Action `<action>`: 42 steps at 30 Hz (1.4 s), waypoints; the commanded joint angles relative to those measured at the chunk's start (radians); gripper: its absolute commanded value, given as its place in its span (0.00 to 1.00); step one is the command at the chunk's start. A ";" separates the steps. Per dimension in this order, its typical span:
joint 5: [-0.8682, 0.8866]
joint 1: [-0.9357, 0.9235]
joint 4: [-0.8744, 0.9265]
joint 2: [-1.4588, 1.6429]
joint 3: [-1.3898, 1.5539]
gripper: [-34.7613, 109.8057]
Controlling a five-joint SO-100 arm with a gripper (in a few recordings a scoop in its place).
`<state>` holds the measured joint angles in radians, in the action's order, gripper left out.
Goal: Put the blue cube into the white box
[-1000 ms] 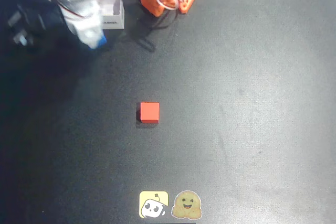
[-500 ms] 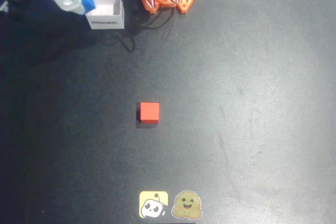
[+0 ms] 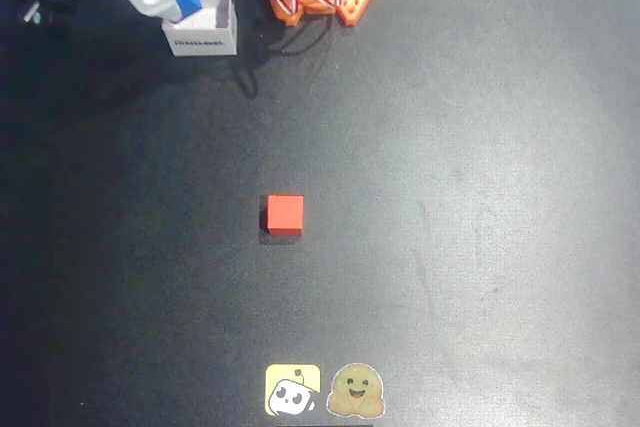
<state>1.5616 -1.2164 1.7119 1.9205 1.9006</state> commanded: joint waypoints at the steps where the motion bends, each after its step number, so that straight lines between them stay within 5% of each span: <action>1: -0.005 -0.009 0.092 0.014 0.006 0.24; 7: -0.048 -0.009 0.092 -0.031 0.009 0.33; 24: -0.064 -0.021 0.092 -0.069 0.003 0.40; 30: -0.094 -0.021 0.092 -0.054 -0.029 0.24; 33: -0.178 -0.003 0.091 -0.087 -0.124 0.24; 42: -0.388 0.387 0.091 -0.190 -0.511 0.24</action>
<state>1.1888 -0.9817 1.7150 1.7349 1.5110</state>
